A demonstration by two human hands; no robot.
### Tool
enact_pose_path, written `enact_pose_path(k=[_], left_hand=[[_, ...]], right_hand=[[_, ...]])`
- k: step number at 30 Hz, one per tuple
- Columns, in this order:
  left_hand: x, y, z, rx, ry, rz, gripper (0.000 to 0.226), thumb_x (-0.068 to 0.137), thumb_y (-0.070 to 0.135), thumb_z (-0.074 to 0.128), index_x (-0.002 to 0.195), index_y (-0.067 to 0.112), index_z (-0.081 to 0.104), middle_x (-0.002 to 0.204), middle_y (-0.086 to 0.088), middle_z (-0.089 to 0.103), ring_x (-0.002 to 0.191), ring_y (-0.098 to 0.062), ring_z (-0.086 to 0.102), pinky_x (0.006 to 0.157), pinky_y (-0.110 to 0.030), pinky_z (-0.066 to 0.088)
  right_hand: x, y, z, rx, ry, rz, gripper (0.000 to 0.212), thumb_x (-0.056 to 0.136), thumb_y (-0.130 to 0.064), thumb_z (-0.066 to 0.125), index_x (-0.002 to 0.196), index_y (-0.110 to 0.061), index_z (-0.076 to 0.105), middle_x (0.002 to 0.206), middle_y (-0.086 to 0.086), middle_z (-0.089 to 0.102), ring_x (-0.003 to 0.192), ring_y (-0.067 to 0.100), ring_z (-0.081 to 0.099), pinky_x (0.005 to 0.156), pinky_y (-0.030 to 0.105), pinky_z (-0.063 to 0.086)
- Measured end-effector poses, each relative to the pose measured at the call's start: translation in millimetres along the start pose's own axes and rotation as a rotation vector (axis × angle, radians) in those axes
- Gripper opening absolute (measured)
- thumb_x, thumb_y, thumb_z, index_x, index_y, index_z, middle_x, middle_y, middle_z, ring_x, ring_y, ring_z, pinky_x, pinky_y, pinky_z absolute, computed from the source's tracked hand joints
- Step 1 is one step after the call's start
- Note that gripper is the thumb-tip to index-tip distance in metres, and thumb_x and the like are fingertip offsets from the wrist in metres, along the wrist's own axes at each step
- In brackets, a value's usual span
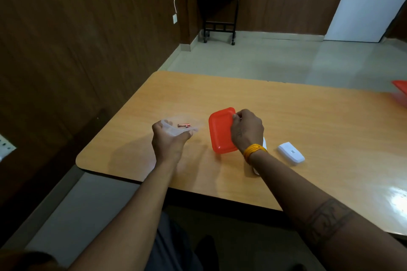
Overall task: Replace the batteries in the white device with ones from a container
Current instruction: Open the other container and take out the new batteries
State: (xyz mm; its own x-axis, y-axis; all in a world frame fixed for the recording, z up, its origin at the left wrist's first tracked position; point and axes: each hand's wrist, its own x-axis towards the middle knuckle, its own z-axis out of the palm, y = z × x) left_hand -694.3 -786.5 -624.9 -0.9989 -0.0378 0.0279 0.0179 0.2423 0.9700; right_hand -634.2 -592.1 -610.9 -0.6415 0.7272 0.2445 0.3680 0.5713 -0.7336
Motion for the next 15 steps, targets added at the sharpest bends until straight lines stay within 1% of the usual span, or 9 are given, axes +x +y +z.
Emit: enact_pose_path(k=[2,4,7,9,11,13,15], left_hand=[[0.8,-1.8,-4.9,0.012,0.008,-0.007,0.082,0.068,0.024,0.097,0.133,0.013,0.049,0.123,-0.002,0.061,0.107,-0.026,0.063,0.081,-0.030,0.050],[0.3,-5.5,-9.8,0.034,0.008,-0.014,0.088,0.068,0.025,0.098,0.137,0.012,0.046,0.124,-0.002,0.058,0.107,-0.025,0.061,0.084,-0.031,0.050],[1.8,-14.9,-17.8,0.092,0.019,-0.041,0.094,0.068,0.026,0.098,0.144,0.011,0.044,0.138,-0.005,0.058,0.120,-0.028,0.059,0.096,-0.037,0.054],[1.9,-18.9,-22.6,0.120,0.020,-0.063,0.098,0.069,0.023,0.096,0.149,0.011,0.040,0.147,-0.009,0.055,0.131,-0.031,0.056,0.103,-0.038,0.051],[0.5,-19.5,-25.6,0.116,0.000,-0.088,0.109,0.071,0.023,0.095,0.159,0.015,0.031,0.155,-0.011,0.049,0.140,-0.032,0.050,0.111,-0.040,0.048],[-2.1,-17.0,-27.4,0.070,-0.006,-0.121,0.118,0.071,0.024,0.095,0.164,0.019,0.022,0.161,-0.010,0.044,0.146,-0.030,0.044,0.115,-0.039,0.044],[-5.0,-14.1,-27.9,0.027,0.003,-0.138,0.119,0.072,0.026,0.095,0.165,0.021,0.021,0.161,-0.008,0.044,0.148,-0.029,0.043,0.115,-0.037,0.042]], right_hand=[[-0.9,-1.8,8.8,-0.048,-0.052,0.016,0.029,0.107,-0.025,0.051,0.111,-0.006,0.072,0.109,0.018,0.074,0.093,0.035,0.064,0.074,0.033,0.041],[-1.4,-3.2,16.7,-0.086,-0.097,0.027,0.029,0.107,-0.025,0.051,0.112,-0.005,0.072,0.110,0.020,0.074,0.099,0.040,0.066,0.074,0.035,0.043],[-2.1,-4.0,25.6,-0.151,-0.163,0.040,0.030,0.107,-0.029,0.053,0.111,-0.005,0.070,0.111,0.022,0.073,0.101,0.041,0.067,0.076,0.037,0.047],[-5.4,-5.5,28.1,-0.184,-0.190,0.038,0.034,0.106,-0.035,0.055,0.115,-0.005,0.068,0.114,0.021,0.072,0.103,0.041,0.067,0.081,0.039,0.051],[-10.0,-5.9,29.9,-0.209,-0.204,0.010,0.039,0.105,-0.040,0.056,0.119,-0.006,0.066,0.115,0.020,0.072,0.105,0.041,0.066,0.083,0.041,0.052],[-14.7,-6.1,31.6,-0.263,-0.217,-0.036,0.040,0.104,-0.041,0.054,0.121,-0.007,0.064,0.116,0.019,0.071,0.105,0.040,0.066,0.080,0.040,0.050],[-19.5,-5.9,32.9,-0.316,-0.221,-0.098,0.038,0.103,-0.041,0.052,0.120,-0.008,0.062,0.114,0.017,0.070,0.102,0.039,0.065,0.075,0.039,0.046]])
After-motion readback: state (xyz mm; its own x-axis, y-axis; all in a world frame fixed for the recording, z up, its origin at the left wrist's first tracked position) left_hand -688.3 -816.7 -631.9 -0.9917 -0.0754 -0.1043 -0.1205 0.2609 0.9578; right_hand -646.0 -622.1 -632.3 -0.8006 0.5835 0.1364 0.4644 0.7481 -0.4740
